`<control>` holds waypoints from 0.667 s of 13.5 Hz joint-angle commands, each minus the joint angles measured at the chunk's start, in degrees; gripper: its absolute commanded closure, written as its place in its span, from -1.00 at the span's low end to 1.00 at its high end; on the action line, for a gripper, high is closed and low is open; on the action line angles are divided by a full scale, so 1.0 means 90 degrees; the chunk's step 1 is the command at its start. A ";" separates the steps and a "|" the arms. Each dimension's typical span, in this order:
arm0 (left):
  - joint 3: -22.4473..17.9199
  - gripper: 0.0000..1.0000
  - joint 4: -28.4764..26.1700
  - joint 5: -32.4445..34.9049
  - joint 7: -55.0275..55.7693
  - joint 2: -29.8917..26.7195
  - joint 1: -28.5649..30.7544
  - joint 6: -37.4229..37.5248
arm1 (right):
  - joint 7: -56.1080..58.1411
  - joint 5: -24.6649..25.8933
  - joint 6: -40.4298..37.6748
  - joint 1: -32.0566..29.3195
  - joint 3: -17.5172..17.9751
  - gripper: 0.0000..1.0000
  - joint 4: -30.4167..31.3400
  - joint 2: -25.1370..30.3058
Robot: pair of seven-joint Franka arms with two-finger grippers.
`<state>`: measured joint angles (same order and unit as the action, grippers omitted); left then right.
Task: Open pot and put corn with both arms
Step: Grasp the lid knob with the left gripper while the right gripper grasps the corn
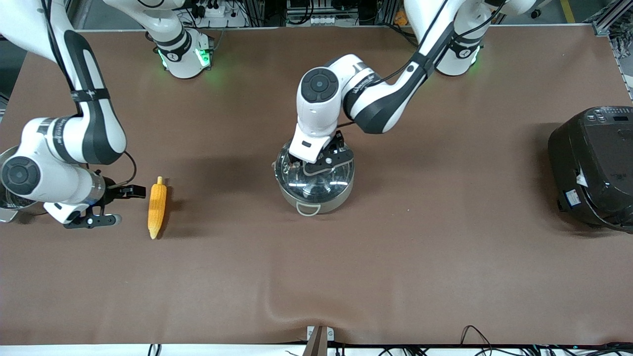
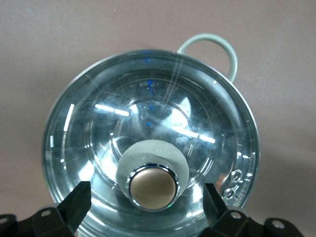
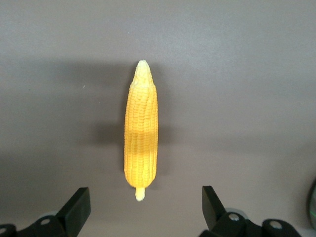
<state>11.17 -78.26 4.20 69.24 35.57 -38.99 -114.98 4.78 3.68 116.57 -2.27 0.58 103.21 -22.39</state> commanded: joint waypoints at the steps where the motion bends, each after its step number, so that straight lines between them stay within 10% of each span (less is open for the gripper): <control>1: -0.0059 -1.00 0.0190 0.0305 0.0178 0.0169 -0.0101 0.0011 | 0.0035 0.0099 0.0513 -0.0041 0.0023 -1.00 0.0542 0.0105; 9: -0.0059 -0.10 0.0161 0.0315 0.0207 0.0189 -0.0170 0.0021 | -0.0033 0.0011 0.1344 0.0008 0.0043 -1.00 0.0836 -0.0510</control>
<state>10.90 -78.12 5.35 69.35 36.60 -39.66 -115.04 4.78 3.65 126.82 -2.11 0.89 110.70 -25.82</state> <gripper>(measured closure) 0.256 0.000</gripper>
